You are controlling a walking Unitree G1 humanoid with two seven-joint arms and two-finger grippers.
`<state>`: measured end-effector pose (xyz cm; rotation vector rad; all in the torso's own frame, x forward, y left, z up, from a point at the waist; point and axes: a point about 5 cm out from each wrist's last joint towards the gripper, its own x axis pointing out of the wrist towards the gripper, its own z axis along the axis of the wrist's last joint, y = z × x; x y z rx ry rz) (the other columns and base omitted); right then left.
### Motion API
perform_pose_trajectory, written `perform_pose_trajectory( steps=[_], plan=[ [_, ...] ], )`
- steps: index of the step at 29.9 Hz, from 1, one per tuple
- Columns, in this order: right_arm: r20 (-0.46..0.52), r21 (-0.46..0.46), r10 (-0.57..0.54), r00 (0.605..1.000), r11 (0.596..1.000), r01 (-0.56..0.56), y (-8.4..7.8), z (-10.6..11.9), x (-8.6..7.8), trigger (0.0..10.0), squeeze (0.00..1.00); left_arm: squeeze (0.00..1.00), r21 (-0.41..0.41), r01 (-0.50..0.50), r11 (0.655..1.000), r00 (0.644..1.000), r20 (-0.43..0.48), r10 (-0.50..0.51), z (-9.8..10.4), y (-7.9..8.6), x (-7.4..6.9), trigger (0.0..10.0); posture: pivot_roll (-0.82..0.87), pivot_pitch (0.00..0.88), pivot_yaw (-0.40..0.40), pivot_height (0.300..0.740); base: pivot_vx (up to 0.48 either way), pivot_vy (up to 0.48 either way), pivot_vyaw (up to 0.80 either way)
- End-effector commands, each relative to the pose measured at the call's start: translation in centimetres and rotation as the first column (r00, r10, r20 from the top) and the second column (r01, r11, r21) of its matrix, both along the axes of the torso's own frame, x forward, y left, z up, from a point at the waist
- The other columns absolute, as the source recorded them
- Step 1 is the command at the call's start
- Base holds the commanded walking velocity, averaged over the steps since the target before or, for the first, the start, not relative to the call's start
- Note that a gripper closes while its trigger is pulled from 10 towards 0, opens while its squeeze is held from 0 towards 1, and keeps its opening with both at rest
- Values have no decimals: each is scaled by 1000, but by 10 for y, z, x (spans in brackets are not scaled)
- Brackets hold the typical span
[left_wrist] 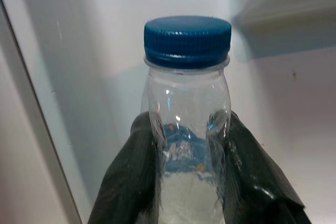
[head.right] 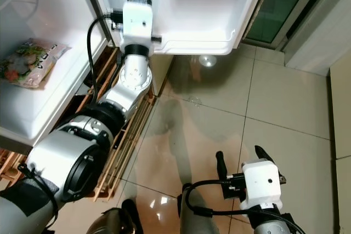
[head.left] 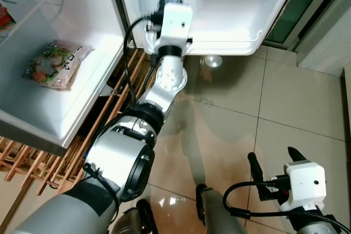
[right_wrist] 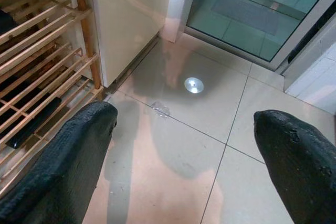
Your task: Restocking fridge
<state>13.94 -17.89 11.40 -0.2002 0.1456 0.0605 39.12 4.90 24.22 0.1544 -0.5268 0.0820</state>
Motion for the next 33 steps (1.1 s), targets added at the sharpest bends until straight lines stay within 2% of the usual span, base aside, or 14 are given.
perform_pose_trajectory(
  steps=[1,6,8,13,14,18,24,31,33],
  plan=[
    [-23,6,-10,1000,1000,10,0,-3,-4,10000,1000,0,1,-35,999,994,-108,35,-29,16,1,10000,-511,292,52,740,0,0,0],
    [-26,8,-10,1000,1000,10,-1,-4,-2,10000,1000,0,-5,-44,999,995,-89,44,-29,25,0,10000,-487,290,47,740,0,0,0],
    [-27,9,6,1000,1000,-5,1,-6,1,10000,1000,0,-12,-35,999,997,-74,34,-23,26,2,10000,-480,288,46,740,0,0,0],
    [-23,10,13,1000,1000,-12,3,-8,6,10000,1000,0,-39,34,999,984,-173,-41,-19,16,9,10000,-472,280,49,740,0,0,0],
    [-22,10,13,1000,1000,-13,3,-8,6,10000,1000,1000,-55,41,998,981,-187,-50,-17,15,10,10000,-473,276,52,740,0,0,0],
    [-19,8,10,1000,1000,-10,3,-8,7,10000,1000,1000,-90,67,994,974,-209,-85,-12,12,12,10000,-476,271,55,740,0,0,0],
    [-17,4,4,1000,1000,-4,1,-9,8,10000,1000,1000,-135,106,985,973,-192,-131,4,6,15,10000,-480,262,58,740,0,0,0],
    [-15,0,5,1000,1000,-5,-1,-9,9,10000,1000,1000,-116,133,984,985,-93,-144,31,2,15,10000,-480,252,57,740,0,0,0],
    [-14,-1,6,1000,1000,-6,-2,-9,10,10000,1000,1000,-100,141,985,989,-39,-146,42,1,14,10000,-472,242,56,740,0,0,0]
  ],
)
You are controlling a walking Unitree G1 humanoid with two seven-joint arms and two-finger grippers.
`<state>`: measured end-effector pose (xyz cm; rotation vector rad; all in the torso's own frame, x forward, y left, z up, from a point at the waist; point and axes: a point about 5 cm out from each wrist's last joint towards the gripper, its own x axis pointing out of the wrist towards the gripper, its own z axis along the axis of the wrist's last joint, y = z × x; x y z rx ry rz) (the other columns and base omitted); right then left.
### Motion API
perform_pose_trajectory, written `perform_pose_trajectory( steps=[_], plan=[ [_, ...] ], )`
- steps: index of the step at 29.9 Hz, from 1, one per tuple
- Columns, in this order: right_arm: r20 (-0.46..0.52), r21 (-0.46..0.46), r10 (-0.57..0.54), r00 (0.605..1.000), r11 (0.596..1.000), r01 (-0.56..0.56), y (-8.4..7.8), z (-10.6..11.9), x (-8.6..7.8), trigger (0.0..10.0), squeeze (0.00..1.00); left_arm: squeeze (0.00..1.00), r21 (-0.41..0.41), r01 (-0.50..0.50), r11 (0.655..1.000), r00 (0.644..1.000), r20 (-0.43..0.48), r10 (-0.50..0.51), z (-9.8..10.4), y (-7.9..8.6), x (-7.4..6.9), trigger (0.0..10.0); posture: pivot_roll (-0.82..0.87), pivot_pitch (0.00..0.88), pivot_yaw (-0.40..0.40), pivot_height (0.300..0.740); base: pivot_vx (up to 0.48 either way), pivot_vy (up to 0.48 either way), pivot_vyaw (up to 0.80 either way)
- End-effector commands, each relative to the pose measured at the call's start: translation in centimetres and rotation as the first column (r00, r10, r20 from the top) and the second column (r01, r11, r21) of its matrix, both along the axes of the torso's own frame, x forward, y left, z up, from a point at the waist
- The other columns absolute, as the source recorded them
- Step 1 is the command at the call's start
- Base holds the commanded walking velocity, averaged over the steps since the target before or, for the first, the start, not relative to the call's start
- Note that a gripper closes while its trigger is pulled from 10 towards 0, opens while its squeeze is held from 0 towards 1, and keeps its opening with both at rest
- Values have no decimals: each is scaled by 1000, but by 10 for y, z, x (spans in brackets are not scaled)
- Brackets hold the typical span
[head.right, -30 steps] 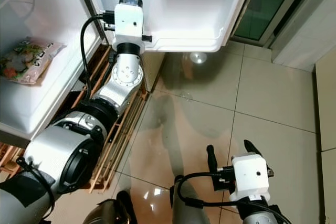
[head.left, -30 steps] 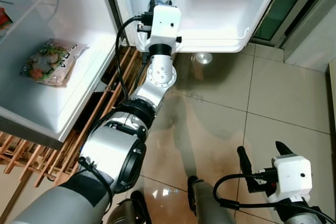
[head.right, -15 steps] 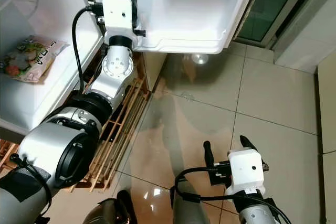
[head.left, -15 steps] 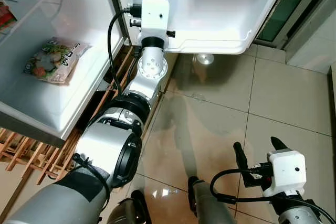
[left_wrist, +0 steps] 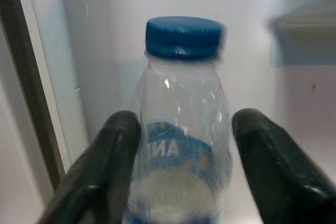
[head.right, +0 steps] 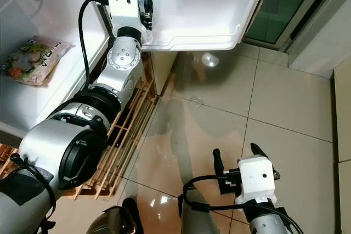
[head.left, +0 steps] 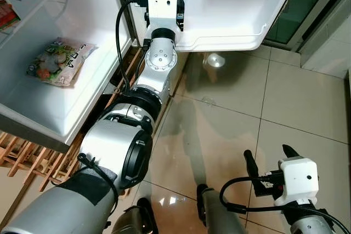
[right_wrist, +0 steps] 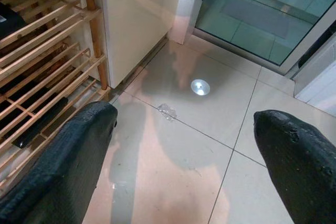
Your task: Restocking fridge
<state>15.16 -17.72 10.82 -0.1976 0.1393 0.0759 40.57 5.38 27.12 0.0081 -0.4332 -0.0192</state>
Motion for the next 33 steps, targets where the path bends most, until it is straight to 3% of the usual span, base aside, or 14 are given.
perform_pose_trajectory(
  steps=[1,8,12,15,19,21,24,25,27,29,31,32,33],
  plan=[
    [-18,-4,-10,1000,1000,10,-3,-4,-1,10000,1000,1000,19,13,1000,998,69,-14,16,-4,-1,10000,-472,242,56,740,0,0,0],
    [-11,-4,3,1000,1000,-3,-2,-6,6,10000,1000,1000,54,-24,998,964,267,9,55,-6,-9,10000,-457,219,55,740,0,0,0],
    [-4,-4,6,1000,1000,-6,0,-6,9,10000,1000,1000,56,-8,998,959,282,-8,62,-4,-9,10000,-456,204,61,740,0,0,0],
    [42,-4,-27,999,1000,27,-3,-1,17,10000,1000,1000,54,93,994,967,232,-103,47,5,-7,10000,-437,170,76,740,0,0,0],
    [53,2,-47,997,999,47,-6,-2,22,10000,1000,1000,61,129,990,966,217,-139,35,12,-9,10000,-422,156,78,740,0,0,0],
    [60,19,-65,996,998,64,-10,-3,29,10000,1000,1000,82,177,981,958,212,-191,21,26,-22,10000,-377,129,82,740,0,0,0],
    [65,37,-61,996,998,59,-11,-5,36,10000,1000,1000,113,220,969,951,197,-239,11,33,-43,10000,-326,108,77,740,0,0,0],
    [65,37,-61,996,998,59,-11,-5,36,10000,1000,1000,113,220,969,951,197,-239,11,33,-43,10000,-326,108,77,740,0,0,0],
    [70,58,-60,996,997,56,-11,-7,44,10000,1000,1000,139,272,952,956,75,-284,-33,41,-60,10000,-294,95,79,740,0,0,0],
    [71,63,-60,996,996,56,-11,-8,48,10000,1000,1000,143,281,949,956,43,-290,-44,43,-62,10000,-280,85,81,740,0,0,0],
    [82,95,-84,993,993,76,-14,-8,58,10000,1000,1000,131,243,961,962,-160,-222,-110,72,-83,10000,-249,72,82,740,0,0,0],
    [85,104,-92,992,991,83,-16,-9,63,10000,1000,1000,128,226,966,955,-224,-194,-128,82,-91,10000,-236,62,77,740,0,0,0],
    [85,104,-92,992,991,83,-16,-9,63,10000,1000,1000,128,226,966,955,-224,-194,-128,82,-91,10000,-236,62,77,740,0,0,0]
  ],
)
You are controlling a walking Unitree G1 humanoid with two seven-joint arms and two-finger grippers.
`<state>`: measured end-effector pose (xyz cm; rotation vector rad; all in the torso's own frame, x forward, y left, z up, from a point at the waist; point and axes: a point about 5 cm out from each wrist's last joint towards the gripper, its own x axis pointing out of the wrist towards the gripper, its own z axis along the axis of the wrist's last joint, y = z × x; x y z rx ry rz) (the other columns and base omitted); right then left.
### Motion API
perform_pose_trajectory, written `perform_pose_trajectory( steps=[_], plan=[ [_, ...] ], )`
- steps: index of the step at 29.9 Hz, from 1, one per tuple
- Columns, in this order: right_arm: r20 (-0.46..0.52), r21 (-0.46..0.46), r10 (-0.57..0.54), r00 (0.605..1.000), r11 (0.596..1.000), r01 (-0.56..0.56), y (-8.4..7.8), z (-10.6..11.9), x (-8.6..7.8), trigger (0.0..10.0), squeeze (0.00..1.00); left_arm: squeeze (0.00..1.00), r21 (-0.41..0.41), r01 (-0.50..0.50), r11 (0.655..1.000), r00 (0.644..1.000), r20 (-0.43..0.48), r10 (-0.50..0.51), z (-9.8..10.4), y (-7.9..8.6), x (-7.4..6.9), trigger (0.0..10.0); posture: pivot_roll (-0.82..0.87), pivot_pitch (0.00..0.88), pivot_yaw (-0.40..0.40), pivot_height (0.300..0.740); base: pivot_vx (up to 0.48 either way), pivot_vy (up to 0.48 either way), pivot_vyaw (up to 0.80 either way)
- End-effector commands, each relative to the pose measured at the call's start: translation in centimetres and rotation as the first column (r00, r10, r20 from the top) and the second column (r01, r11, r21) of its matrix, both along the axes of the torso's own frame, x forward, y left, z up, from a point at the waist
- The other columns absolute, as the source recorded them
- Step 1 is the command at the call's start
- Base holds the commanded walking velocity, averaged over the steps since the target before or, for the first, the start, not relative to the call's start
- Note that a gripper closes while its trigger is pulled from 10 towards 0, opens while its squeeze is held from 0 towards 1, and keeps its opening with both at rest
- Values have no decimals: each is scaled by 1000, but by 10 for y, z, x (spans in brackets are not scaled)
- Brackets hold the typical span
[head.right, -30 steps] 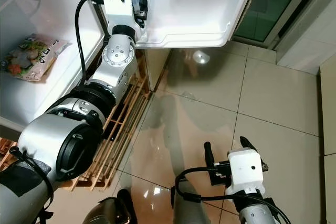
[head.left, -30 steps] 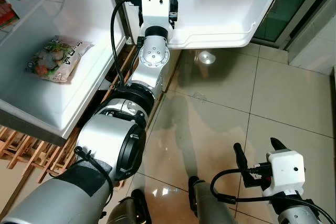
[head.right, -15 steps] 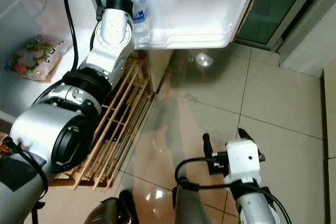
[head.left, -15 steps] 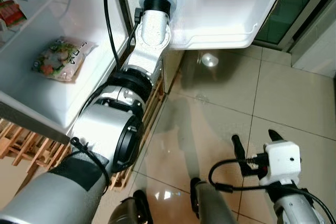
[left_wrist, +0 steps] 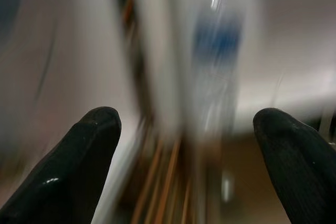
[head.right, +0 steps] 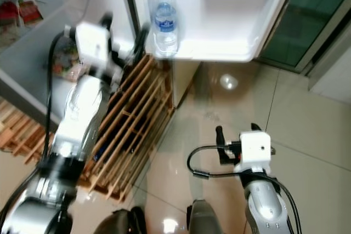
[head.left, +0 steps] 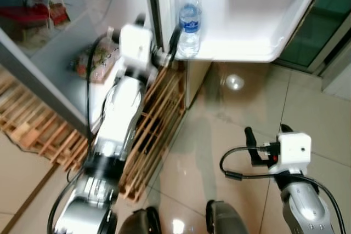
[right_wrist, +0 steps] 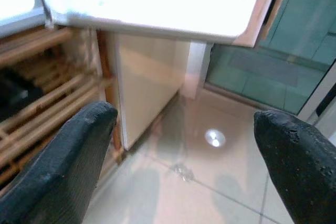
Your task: Restocking fridge
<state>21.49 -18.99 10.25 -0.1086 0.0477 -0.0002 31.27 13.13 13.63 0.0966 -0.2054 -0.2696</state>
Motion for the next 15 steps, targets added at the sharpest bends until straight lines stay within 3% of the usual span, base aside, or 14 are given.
perform_pose_trajectory(
  steps=[1,2,3,4,7,15],
  plan=[
    [-13,38,-52,999,998,53,-9,-5,9,10000,1000,855,-29,-64,998,993,-96,61,-20,24,-22,10000,-218,43,64,740,0,0,0],
    [-13,38,-52,999,998,53,-9,-5,9,10000,1000,855,-29,-64,998,993,-96,61,-20,24,-22,10000,-218,43,64,740,0,0,0],
    [-21,46,-57,998,997,58,-12,-6,13,10000,1000,0,-37,-94,995,989,-120,89,-26,31,-29,10000,-207,34,54,740,0,0,0],
    [-22,50,-63,998,997,64,-14,-7,17,10000,1000,0,-32,-112,993,986,-126,108,-27,34,-35,10000,-203,29,50,740,0,0,0],
    [-23,74,-65,998,995,66,-16,-7,22,10000,1000,0,-26,-137,990,982,-134,132,-26,35,-34,10000,-199,21,43,740,0,0,371],
    [7,64,-81,997,995,80,-18,-6,34,10000,1000,0,-59,-122,991,983,-148,112,-20,13,-11,10000,-246,0,63,740,0,-60,792]
  ],
)
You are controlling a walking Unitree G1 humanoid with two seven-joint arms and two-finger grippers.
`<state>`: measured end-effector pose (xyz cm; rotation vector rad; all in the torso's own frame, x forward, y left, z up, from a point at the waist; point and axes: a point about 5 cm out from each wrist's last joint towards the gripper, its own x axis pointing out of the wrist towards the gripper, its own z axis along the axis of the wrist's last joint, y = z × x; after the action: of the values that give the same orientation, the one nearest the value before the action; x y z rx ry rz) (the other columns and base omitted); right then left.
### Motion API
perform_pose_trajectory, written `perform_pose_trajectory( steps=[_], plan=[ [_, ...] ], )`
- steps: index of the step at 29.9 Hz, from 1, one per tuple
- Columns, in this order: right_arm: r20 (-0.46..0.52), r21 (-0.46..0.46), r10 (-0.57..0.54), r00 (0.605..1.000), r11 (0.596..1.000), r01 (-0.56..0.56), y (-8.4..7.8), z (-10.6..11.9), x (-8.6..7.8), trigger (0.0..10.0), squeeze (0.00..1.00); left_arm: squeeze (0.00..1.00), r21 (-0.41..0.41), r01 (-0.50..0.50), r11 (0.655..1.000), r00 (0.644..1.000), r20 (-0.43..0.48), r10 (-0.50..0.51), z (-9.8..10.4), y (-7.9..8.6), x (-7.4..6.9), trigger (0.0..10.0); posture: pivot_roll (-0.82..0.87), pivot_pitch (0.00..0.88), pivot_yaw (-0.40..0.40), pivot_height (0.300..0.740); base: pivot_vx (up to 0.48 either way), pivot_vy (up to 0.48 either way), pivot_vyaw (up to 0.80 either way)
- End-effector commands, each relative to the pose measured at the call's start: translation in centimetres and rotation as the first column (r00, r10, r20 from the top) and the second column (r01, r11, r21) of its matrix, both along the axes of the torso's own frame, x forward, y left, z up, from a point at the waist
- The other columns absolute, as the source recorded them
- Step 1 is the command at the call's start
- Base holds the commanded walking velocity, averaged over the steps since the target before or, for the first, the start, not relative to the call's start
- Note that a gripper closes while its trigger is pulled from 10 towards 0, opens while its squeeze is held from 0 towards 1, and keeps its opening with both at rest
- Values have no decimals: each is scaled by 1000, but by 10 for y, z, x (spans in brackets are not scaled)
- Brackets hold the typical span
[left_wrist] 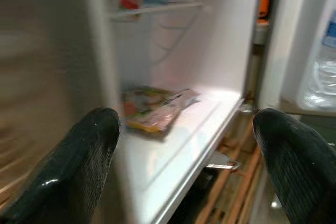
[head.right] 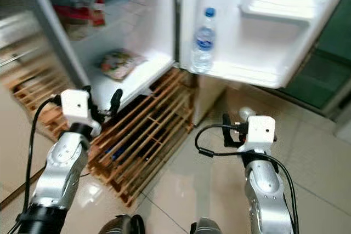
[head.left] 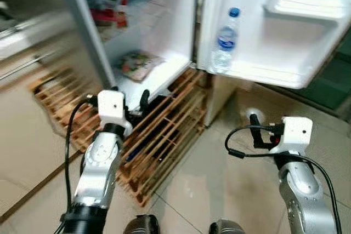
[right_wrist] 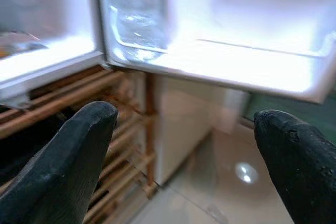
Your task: Restocking fridge
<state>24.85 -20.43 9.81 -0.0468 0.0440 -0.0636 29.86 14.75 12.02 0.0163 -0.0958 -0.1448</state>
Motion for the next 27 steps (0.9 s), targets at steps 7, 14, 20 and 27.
perform_pose_trajectory(
  steps=[7,14,20,27],
  plan=[
    [12,-8,-36,999,999,36,-10,0,0,10000,1000,0,6,8,1000,999,-51,-7,-4,-8,12,10000,-266,0,71,740,0,-480,788],
    [10,-26,-44,999,999,44,-11,-3,-3,10000,1000,0,-16,-15,1000,996,-88,14,-12,-6,14,10000,-272,0,73,740,0,-478,783],
    [4,-30,-50,999,998,50,-10,-5,-2,10000,1000,0,0,-40,999,991,-130,40,-20,3,13,10000,-268,0,74,740,0,-79,430],
    [2,-30,-24,1000,999,24,-7,-5,0,10000,1000,0,-14,-30,999,992,-125,28,-20,1,11,10000,-263,0,68,740,0,-480,332]
  ],
)
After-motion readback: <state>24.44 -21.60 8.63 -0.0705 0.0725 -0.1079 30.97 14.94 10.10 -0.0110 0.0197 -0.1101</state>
